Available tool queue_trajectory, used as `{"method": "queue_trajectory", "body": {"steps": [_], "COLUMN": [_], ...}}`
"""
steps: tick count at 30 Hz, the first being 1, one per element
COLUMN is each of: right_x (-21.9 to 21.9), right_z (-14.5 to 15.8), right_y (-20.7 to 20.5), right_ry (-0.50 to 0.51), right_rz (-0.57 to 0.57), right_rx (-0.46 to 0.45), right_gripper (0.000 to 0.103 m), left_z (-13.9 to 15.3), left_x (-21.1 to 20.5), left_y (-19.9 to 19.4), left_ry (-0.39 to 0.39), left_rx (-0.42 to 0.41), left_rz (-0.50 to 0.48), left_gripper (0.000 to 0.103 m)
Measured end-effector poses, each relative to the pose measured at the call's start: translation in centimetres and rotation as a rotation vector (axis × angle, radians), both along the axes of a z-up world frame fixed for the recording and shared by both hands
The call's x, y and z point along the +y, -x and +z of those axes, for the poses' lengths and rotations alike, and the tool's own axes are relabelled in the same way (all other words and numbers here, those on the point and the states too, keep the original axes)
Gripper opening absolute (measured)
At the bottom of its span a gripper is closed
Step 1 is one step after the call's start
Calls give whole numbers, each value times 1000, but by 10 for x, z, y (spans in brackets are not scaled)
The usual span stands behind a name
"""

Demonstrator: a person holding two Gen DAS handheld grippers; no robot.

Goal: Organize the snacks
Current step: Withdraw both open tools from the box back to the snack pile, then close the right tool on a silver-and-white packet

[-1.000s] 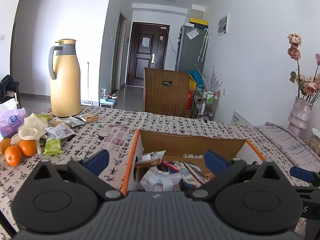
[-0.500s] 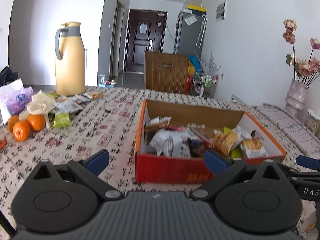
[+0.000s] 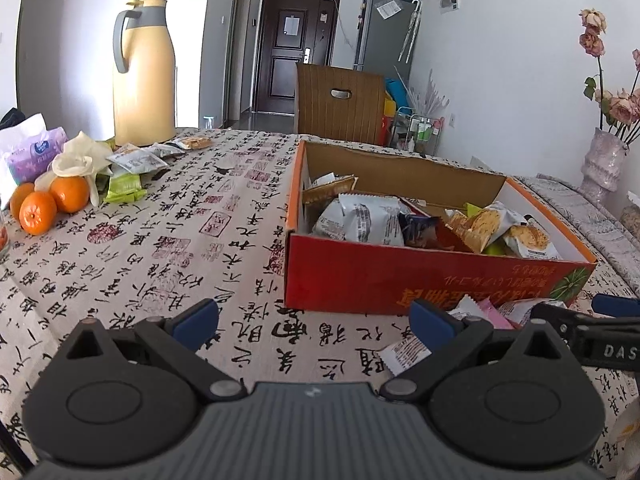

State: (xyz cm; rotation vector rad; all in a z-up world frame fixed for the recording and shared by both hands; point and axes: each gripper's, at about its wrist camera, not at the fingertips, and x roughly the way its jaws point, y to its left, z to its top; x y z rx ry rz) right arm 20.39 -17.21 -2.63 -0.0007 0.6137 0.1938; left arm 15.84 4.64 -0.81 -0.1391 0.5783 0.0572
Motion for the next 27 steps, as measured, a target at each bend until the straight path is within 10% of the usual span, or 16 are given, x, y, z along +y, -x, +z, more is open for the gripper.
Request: {"method": "queue_trajectory", "body": {"steps": [10,21,27], "right_x": [12,11,5], "right_z": [-12,-18,-12], "right_y": [-28,-26,-11], "right_ry": [33,-23,-37], "right_rz": [19,89,80], "right_rx": [74,104,58], "right_gripper": [87,39,36], "left_z": [-8,-10,-11], "left_x": [3,3,4], "left_y": [-1,-3,-4], "left_ry": [26,32,29], "left_rx": [10,19,22], "left_rz": [7,11,18], "left_gripper": [103,103,103]}}
